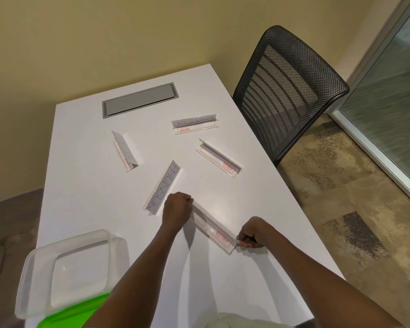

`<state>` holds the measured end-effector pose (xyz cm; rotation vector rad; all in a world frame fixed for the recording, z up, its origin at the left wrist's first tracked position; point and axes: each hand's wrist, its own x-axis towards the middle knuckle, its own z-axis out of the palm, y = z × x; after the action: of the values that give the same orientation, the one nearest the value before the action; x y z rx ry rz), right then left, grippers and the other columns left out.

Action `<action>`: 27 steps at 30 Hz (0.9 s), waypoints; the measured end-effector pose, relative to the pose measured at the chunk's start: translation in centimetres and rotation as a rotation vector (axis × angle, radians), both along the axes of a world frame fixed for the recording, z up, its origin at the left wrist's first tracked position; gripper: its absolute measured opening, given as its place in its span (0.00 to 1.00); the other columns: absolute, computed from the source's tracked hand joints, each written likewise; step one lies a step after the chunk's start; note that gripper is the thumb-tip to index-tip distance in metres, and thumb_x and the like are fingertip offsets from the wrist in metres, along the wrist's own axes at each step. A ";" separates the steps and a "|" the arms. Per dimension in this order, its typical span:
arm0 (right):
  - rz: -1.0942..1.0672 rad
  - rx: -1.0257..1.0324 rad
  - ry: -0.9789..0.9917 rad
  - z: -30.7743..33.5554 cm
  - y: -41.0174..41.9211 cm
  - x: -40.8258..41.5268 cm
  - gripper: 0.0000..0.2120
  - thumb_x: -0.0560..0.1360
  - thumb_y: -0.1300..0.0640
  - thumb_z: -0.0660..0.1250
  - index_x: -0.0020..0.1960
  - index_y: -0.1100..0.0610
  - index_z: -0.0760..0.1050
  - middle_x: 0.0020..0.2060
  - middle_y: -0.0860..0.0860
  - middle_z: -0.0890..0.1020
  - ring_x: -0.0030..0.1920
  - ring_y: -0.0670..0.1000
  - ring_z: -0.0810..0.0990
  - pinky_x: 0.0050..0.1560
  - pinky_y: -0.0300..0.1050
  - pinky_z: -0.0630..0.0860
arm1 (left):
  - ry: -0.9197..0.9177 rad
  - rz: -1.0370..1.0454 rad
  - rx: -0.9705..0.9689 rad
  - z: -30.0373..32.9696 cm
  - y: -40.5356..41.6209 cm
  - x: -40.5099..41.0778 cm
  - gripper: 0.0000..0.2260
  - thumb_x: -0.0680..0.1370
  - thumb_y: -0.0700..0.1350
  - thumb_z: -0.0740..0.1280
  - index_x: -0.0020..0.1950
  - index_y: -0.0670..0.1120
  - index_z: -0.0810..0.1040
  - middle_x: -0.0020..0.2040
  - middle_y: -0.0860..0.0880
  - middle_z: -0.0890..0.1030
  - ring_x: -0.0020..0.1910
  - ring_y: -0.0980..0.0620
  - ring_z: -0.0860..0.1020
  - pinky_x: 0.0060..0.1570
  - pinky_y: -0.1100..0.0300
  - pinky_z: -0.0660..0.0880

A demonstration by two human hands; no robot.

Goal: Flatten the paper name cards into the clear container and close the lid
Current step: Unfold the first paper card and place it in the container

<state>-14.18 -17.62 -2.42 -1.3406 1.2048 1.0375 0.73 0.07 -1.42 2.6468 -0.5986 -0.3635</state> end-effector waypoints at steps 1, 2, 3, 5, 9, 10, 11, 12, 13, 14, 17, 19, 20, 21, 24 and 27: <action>-0.012 0.001 -0.012 0.3 0.0 0.3 0.14 0.81 0.65 0.59 0.37 0.63 0.72 0.17 0.53 0.76 0.14 0.45 0.72 0.15 0.32 0.65 | -0.002 0.047 -0.038 0.2 0.2 0.2 0.15 0.75 0.43 0.64 0.28 0.41 0.70 0.27 0.43 0.73 0.33 0.43 0.71 0.34 0.54 0.68; -0.023 -0.005 -0.027 0.4 -0.1 0.5 0.14 0.81 0.65 0.59 0.36 0.63 0.72 0.16 0.53 0.76 0.14 0.45 0.72 0.15 0.32 0.66 | 0.000 0.099 -0.087 0.5 0.3 0.3 0.13 0.75 0.43 0.65 0.31 0.41 0.75 0.29 0.42 0.76 0.33 0.47 0.71 0.37 0.54 0.72; -0.036 -0.025 -0.041 0.6 -0.2 0.8 0.14 0.80 0.65 0.60 0.36 0.63 0.71 0.16 0.53 0.75 0.13 0.45 0.72 0.15 0.33 0.66 | 0.010 0.151 -0.145 0.7 0.4 0.4 0.10 0.74 0.43 0.66 0.35 0.41 0.80 0.31 0.43 0.79 0.34 0.49 0.72 0.42 0.55 0.74; -0.068 -0.109 -0.085 0.5 -0.3 1.4 0.13 0.78 0.64 0.65 0.35 0.63 0.72 0.15 0.53 0.75 0.13 0.46 0.72 0.16 0.33 0.68 | 0.040 0.253 -0.253 1.6 0.7 0.2 0.06 0.74 0.44 0.68 0.43 0.43 0.84 0.38 0.48 0.84 0.40 0.50 0.79 0.49 0.58 0.75; -0.104 -0.323 -0.253 1.0 -1.0 2.4 0.13 0.70 0.69 0.74 0.30 0.65 0.72 0.18 0.55 0.76 0.15 0.49 0.74 0.17 0.37 0.71 | 0.097 0.431 -0.383 2.8 1.1 -0.2 0.07 0.73 0.42 0.72 0.49 0.43 0.85 0.45 0.47 0.85 0.48 0.50 0.81 0.55 0.59 0.75; -0.105 -0.357 -0.281 1.3 -1.1 2.6 0.14 0.68 0.69 0.75 0.30 0.64 0.72 0.18 0.56 0.77 0.16 0.50 0.75 0.19 0.38 0.74 | 0.122 0.475 -0.420 2.9 1.2 -0.2 0.07 0.72 0.41 0.73 0.49 0.44 0.85 0.45 0.47 0.85 0.48 0.50 0.81 0.55 0.59 0.75; -0.090 -0.397 -0.308 1.4 -1.3 2.9 0.13 0.67 0.69 0.75 0.30 0.63 0.72 0.20 0.56 0.78 0.19 0.50 0.77 0.23 0.40 0.77 | 0.145 0.517 -0.457 3.0 1.4 -0.3 0.07 0.71 0.41 0.73 0.48 0.44 0.85 0.44 0.48 0.85 0.47 0.51 0.81 0.54 0.59 0.75; -0.063 -0.443 -0.337 1.4 -1.4 3.1 0.12 0.65 0.67 0.76 0.31 0.62 0.73 0.23 0.56 0.79 0.22 0.52 0.78 0.29 0.42 0.80 | 0.164 0.556 -0.489 3.0 1.6 -0.5 0.07 0.70 0.40 0.74 0.47 0.45 0.85 0.44 0.49 0.85 0.47 0.51 0.81 0.53 0.60 0.75; -0.030 -0.489 -0.360 1.4 -1.5 3.3 0.10 0.65 0.66 0.76 0.33 0.62 0.74 0.25 0.56 0.80 0.25 0.52 0.79 0.33 0.43 0.80 | 0.182 0.591 -0.515 3.1 1.8 -0.6 0.07 0.69 0.40 0.74 0.46 0.45 0.85 0.44 0.49 0.85 0.47 0.51 0.81 0.53 0.60 0.75; -0.013 -0.521 -0.381 1.3 -1.7 3.4 0.10 0.64 0.65 0.76 0.35 0.61 0.74 0.26 0.55 0.80 0.27 0.52 0.79 0.34 0.42 0.79 | 0.196 0.616 -0.535 3.0 2.1 -0.8 0.07 0.69 0.40 0.74 0.46 0.46 0.85 0.42 0.50 0.85 0.46 0.52 0.82 0.53 0.60 0.76; -0.027 -0.506 -0.443 1.0 -2.4 3.6 0.06 0.67 0.65 0.72 0.38 0.61 0.75 0.27 0.52 0.81 0.36 0.54 0.82 0.40 0.42 0.81 | 0.237 0.662 -0.570 2.6 2.8 -1.2 0.08 0.67 0.38 0.76 0.44 0.47 0.84 0.39 0.52 0.85 0.44 0.54 0.82 0.53 0.60 0.77; -0.031 -0.501 -0.484 1.1 -2.4 3.6 0.02 0.70 0.66 0.69 0.42 0.61 0.77 0.35 0.53 0.81 0.37 0.51 0.81 0.37 0.38 0.80 | 0.268 0.698 -0.581 1.9 3.4 -1.5 0.10 0.65 0.36 0.77 0.43 0.48 0.84 0.37 0.52 0.85 0.43 0.54 0.83 0.53 0.59 0.77; -0.012 -0.529 -0.498 1.0 -2.3 3.5 0.04 0.71 0.66 0.69 0.45 0.62 0.79 0.37 0.53 0.80 0.35 0.50 0.79 0.33 0.35 0.77 | 0.279 0.712 -0.583 1.6 3.7 -1.7 0.11 0.65 0.36 0.77 0.42 0.48 0.83 0.37 0.52 0.85 0.43 0.54 0.83 0.53 0.59 0.77; 0.029 -0.574 -0.508 0.9 -2.1 3.4 0.06 0.70 0.67 0.70 0.47 0.64 0.79 0.39 0.54 0.81 0.36 0.50 0.80 0.34 0.34 0.76 | 0.287 0.722 -0.581 1.3 3.9 -2.0 0.11 0.65 0.35 0.77 0.42 0.48 0.83 0.37 0.52 0.85 0.43 0.53 0.83 0.53 0.59 0.77; 0.032 -0.684 -0.568 0.5 -1.2 2.9 0.09 0.63 0.67 0.74 0.43 0.61 0.81 0.41 0.55 0.83 0.41 0.55 0.80 0.38 0.39 0.73 | 0.286 0.721 -0.547 0.5 4.4 -2.8 0.11 0.65 0.35 0.78 0.43 0.47 0.83 0.37 0.51 0.85 0.42 0.53 0.83 0.49 0.62 0.76; 0.012 -0.745 -0.597 -0.2 -0.7 2.2 0.07 0.64 0.65 0.72 0.41 0.57 0.79 0.39 0.53 0.82 0.40 0.56 0.79 0.38 0.43 0.75 | 0.264 0.684 -0.480 0.2 4.5 -3.7 0.10 0.66 0.36 0.76 0.44 0.45 0.82 0.35 0.53 0.83 0.40 0.54 0.81 0.40 0.69 0.71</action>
<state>-11.95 -18.33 -2.65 -2.0362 1.1413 0.1172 -2.96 4.61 -1.26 2.1187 0.2818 -0.3005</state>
